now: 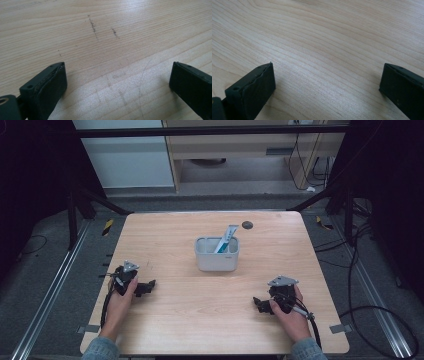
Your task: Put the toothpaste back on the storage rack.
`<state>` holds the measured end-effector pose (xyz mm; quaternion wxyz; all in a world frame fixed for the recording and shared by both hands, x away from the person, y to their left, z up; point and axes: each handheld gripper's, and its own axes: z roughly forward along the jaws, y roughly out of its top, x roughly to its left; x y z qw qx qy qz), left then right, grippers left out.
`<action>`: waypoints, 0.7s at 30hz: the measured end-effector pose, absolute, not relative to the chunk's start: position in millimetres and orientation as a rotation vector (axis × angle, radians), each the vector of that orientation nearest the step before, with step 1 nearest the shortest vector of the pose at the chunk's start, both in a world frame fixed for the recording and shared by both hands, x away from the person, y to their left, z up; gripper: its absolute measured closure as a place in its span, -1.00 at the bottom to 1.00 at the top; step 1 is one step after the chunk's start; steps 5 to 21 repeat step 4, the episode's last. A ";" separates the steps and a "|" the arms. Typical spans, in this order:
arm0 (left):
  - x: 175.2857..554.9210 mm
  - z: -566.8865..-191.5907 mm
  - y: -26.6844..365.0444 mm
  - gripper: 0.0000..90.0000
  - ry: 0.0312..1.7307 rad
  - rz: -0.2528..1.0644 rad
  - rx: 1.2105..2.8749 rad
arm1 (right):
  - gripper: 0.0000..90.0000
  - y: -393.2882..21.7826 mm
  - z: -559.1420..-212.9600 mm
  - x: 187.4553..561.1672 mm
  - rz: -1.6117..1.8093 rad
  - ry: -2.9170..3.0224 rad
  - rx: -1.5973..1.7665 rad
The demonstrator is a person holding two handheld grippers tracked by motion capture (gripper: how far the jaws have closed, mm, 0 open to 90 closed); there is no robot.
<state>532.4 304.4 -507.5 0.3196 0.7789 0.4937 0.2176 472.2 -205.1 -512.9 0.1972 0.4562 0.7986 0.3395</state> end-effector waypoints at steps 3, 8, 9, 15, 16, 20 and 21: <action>531.9 -507.5 304.6 -1.00 1.307 0.574 2.045 | -0.99 -205.1 -512.9 472.2 0.950 2.236 1.277; 532.0 -507.6 304.4 -1.00 1.310 0.574 2.041 | -0.99 -205.1 -512.9 472.2 0.951 2.236 1.277; 532.0 -507.6 304.4 -1.00 1.310 0.574 2.041 | -0.99 -205.1 -512.9 472.2 0.951 2.236 1.277; 532.0 -507.6 304.4 -1.00 1.310 0.574 2.041 | -0.99 -205.1 -512.9 472.2 0.951 2.236 1.277; 532.0 -507.6 304.4 -1.00 1.310 0.574 2.041 | -0.99 -205.1 -512.9 472.2 0.951 2.236 1.277; 532.0 -507.6 304.4 -1.00 1.310 0.574 2.041 | -0.99 -205.1 -512.9 472.2 0.951 2.236 1.277; 532.0 -507.6 304.4 -1.00 1.310 0.574 2.041 | -0.99 -205.1 -512.9 472.2 0.951 2.236 1.277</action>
